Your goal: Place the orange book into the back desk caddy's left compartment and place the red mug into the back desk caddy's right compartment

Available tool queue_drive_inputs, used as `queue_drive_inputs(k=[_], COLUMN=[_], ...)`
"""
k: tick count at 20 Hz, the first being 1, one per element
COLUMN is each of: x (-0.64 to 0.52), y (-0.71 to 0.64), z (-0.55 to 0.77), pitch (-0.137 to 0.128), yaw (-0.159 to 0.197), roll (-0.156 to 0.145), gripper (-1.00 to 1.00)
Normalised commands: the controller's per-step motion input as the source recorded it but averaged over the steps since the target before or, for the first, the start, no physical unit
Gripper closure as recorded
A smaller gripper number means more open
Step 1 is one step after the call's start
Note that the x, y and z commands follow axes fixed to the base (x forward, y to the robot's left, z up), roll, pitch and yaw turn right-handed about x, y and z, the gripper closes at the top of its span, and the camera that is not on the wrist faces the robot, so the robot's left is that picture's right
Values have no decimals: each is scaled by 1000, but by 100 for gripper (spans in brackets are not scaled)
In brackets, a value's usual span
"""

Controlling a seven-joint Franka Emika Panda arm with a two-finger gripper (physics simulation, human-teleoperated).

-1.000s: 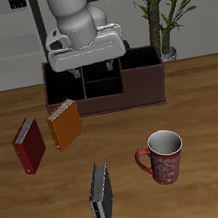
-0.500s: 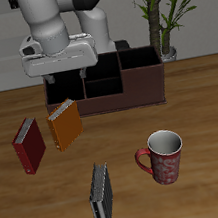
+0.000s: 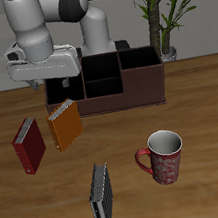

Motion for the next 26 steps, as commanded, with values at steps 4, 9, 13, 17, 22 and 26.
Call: queue_drive_inputs(k=[4, 9, 13, 17, 22, 26], x=[-40, 23, 48, 33, -27, 2], y=[-201, -54, 17, -123, 8, 59], z=[-142, -324, -265, -343, -216, -315], pitch=[-21, -11, 19, 8, 13, 34], yaw=[-53, -55, -26, -75, -19, -20], roll=[10, 26, 11, -15, 2, 1], gripper=[-100, -100, -100, -100, -100, -100])
